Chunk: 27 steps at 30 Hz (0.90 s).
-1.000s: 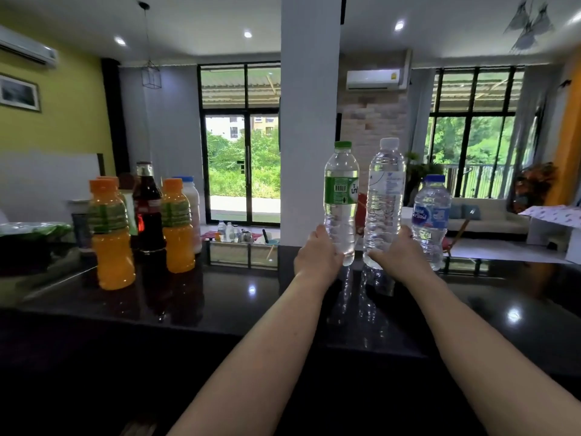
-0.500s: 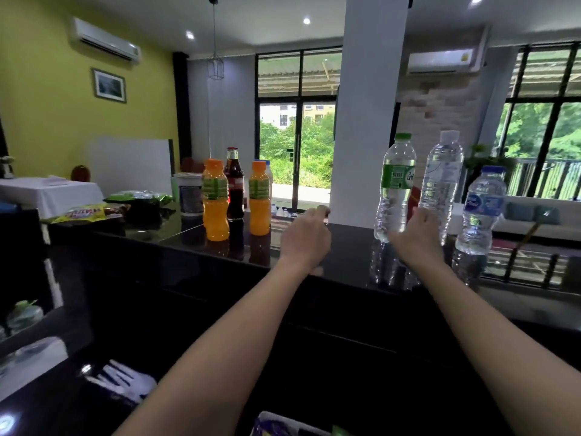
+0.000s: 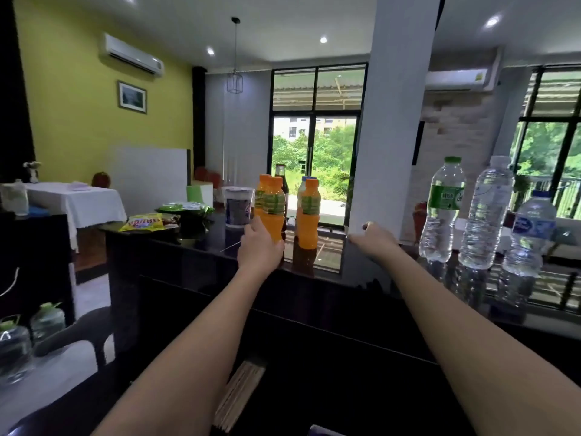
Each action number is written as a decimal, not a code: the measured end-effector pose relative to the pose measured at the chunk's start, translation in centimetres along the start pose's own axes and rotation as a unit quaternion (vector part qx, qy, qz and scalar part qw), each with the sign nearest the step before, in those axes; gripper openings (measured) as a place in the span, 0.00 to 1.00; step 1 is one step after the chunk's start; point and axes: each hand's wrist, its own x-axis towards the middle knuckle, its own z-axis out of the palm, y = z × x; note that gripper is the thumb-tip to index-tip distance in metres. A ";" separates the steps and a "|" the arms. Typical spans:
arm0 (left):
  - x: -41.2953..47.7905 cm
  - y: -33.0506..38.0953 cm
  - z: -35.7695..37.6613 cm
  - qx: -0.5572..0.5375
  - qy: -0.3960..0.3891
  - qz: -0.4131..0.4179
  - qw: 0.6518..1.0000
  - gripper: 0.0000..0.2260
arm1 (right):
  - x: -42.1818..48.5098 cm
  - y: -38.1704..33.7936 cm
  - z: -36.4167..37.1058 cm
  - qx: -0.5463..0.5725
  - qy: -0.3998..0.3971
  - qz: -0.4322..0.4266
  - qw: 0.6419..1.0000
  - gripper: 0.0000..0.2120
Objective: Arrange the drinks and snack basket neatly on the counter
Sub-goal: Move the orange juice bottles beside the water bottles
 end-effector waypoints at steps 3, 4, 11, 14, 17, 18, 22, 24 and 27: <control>1.3 -1.0 0.3 -0.056 -0.064 -0.017 0.996 0.30 | 0.2 -2.3 2.0 0.001 -0.025 -0.008 1.000 0.30; 1.8 -1.3 0.4 -0.061 -0.075 -0.015 0.995 0.28 | 0.5 -2.9 2.8 0.009 -0.030 -0.010 0.999 0.30; 3.9 -2.4 0.5 -0.017 -0.084 0.044 0.995 0.20 | 2.4 -5.6 7.1 0.057 -0.051 -0.009 0.997 0.18; 4.5 -2.6 0.8 -0.007 -0.075 0.055 0.996 0.23 | 3.8 -5.8 8.8 0.094 -0.025 0.015 0.995 0.27; 4.5 -2.9 1.5 0.006 -0.060 0.053 0.997 0.22 | 5.0 -5.5 10.4 0.095 0.001 0.028 0.995 0.32; 4.5 -2.9 1.7 0.012 -0.058 0.051 0.997 0.22 | 5.4 -5.3 10.8 0.085 0.009 0.029 0.996 0.31; 4.9 -3.1 2.0 0.039 -0.071 0.060 0.995 0.23 | 6.2 -4.7 11.0 0.087 0.023 0.012 0.996 0.24; 5.2 -3.0 2.1 0.044 -0.084 0.076 0.993 0.23 | 6.6 -4.1 10.3 0.084 0.025 0.007 0.996 0.19; 5.0 -2.0 2.3 0.041 -0.117 0.099 0.987 0.24 | 7.1 -2.4 8.0 0.038 0.018 0.028 0.999 0.15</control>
